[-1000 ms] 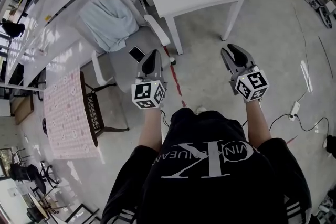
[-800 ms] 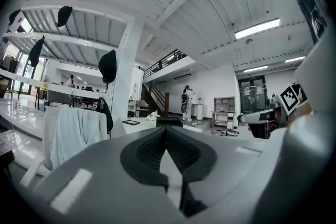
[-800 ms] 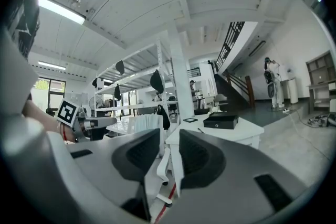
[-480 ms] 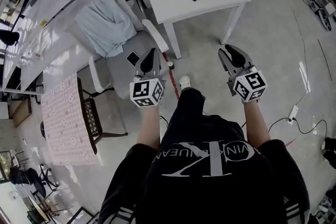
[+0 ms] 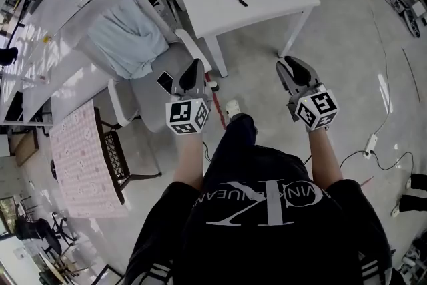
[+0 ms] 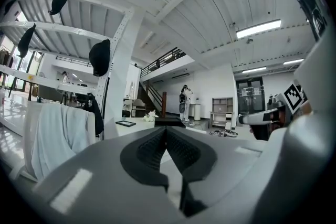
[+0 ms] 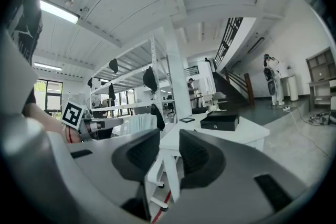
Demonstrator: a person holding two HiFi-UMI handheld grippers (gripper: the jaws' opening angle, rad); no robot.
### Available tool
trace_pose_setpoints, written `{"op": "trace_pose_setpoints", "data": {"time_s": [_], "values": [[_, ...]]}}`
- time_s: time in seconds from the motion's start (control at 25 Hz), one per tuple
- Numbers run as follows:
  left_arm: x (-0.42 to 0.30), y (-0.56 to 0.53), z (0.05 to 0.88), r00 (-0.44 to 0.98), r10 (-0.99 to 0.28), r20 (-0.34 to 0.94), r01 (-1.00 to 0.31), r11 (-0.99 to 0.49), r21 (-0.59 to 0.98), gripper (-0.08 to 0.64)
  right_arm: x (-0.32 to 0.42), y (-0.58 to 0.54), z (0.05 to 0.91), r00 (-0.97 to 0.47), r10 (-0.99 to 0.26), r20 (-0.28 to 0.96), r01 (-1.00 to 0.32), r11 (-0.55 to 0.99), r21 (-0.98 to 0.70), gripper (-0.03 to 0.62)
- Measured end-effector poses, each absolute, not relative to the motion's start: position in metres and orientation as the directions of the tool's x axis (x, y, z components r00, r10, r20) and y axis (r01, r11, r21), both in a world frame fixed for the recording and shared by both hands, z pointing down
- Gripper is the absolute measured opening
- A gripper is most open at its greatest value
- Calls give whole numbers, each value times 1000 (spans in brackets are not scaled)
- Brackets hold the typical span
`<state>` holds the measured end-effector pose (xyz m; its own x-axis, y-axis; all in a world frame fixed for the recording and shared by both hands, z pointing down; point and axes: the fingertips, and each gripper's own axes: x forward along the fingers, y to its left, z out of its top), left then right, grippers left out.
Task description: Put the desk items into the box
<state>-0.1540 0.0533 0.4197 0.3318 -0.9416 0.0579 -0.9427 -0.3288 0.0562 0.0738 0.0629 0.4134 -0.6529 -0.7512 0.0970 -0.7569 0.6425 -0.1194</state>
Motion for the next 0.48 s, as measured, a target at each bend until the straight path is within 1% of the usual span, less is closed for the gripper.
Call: {"op": "trace_pose_setpoints", "data": {"time_s": [0.48], "values": [[-165,-23,429,348,-935,58,-936,-344,70,11,60,-7,423,-648,-751,124,-762,637,-119,81]]}}
